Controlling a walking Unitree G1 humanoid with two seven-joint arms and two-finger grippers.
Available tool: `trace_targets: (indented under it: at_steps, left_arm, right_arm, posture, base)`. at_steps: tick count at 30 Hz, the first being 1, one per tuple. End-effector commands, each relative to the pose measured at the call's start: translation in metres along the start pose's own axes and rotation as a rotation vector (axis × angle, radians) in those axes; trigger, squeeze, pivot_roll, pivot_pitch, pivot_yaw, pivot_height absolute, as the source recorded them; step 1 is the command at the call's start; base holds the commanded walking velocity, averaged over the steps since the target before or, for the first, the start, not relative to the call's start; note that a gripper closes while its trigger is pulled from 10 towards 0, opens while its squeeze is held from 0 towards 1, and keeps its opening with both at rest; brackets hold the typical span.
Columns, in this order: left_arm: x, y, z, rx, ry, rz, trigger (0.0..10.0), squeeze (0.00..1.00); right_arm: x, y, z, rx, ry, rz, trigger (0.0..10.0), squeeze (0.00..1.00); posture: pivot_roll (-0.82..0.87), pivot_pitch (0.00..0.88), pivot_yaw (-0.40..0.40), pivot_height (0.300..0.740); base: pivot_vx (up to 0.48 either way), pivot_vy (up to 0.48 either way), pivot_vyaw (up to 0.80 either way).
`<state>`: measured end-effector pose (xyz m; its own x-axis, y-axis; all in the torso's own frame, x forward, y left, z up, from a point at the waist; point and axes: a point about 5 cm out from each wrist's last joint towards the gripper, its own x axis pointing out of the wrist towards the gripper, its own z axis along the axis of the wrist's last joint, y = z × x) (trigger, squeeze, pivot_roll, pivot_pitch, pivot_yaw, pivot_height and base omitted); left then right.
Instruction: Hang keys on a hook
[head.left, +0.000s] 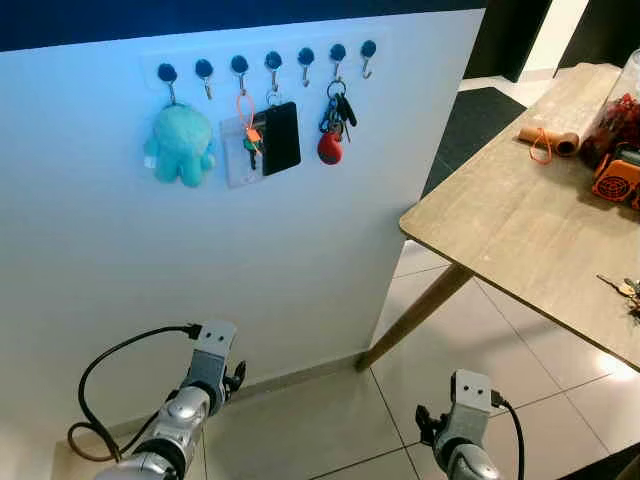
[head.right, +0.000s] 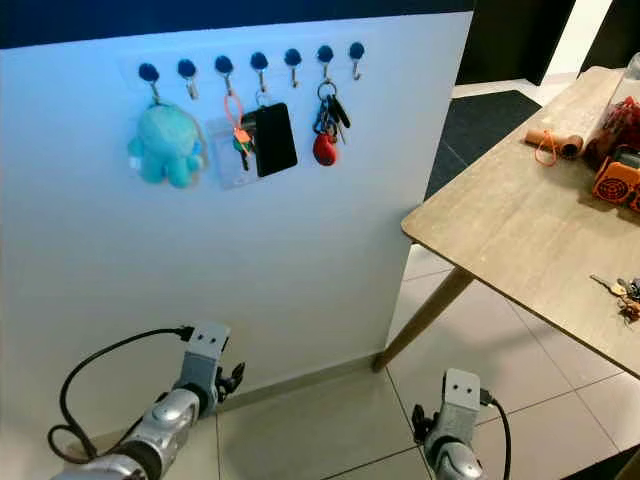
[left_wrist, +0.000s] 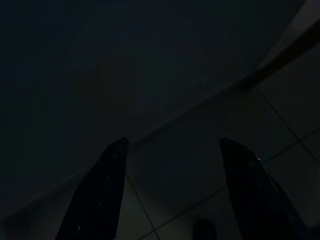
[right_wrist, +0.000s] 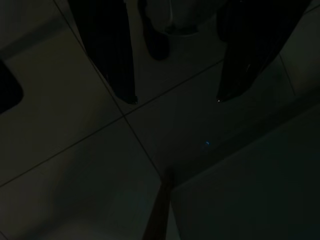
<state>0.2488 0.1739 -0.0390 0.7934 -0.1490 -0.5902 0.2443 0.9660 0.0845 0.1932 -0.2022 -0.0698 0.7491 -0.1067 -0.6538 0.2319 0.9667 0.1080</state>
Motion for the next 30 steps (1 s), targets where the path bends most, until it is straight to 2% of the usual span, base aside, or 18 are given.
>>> trace_targets:
  at_steps: [1, 12, 19, 20, 22, 30]
  left_arm:
    - [-0.003, 0.003, -0.005, 0.026, 0.009, -0.008, 10.0, 0.0]
    - [-0.006, -0.001, -0.013, 0.056, 0.024, -0.042, 10.0, 0.0]
    - [-0.007, 0.006, -0.012, 0.019, 0.011, -0.001, 10.0, 0.0]
    - [-0.007, 0.011, -0.011, -0.022, 0.001, 0.03, 10.0, 0.0]
    - [-0.007, 0.013, -0.009, -0.047, -0.009, 0.05, 10.0, 0.0]
    - [-0.006, 0.01, -0.01, -0.06, -0.001, 0.051, 10.0, 0.0]
  right_arm:
    - [-0.001, 0.0, -0.001, -0.011, -0.003, 0.006, 10.0, 0.0]
    - [-0.006, 0.005, -0.013, -0.012, 0.012, 0.018, 10.0, 0.0]
    - [-0.005, 0.004, -0.012, -0.01, 0.013, 0.014, 10.0, 0.0]
    - [-0.003, 0.001, -0.006, 0.002, 0.0, 0.0, 10.0, 0.0]
    - [-0.001, 0.0, -0.001, 0.009, -0.012, -0.007, 10.0, 0.0]
    - [0.002, 0.002, 0.007, 0.016, -0.025, -0.003, 10.0, 0.0]
  posture:
    - [0.04, 0.099, -0.004, 0.74]
    - [0.04, 0.15, 0.006, 0.74]
    - [0.04, 0.092, 0.001, 0.74]
    - [0.04, 0.057, 0.0, 0.74]
    - [0.04, 0.022, -0.003, 0.74]
    - [0.04, 0.0, -0.006, 0.74]
  base:
    - [0.0, 0.0, 0.0]
    - [0.0, 0.0, 0.0]
    - [0.0, 0.0, 0.0]
    - [0.0, 0.0, 0.0]
    - [0.0, 0.0, 0.0]
    - [0.0, 0.0, 0.0]
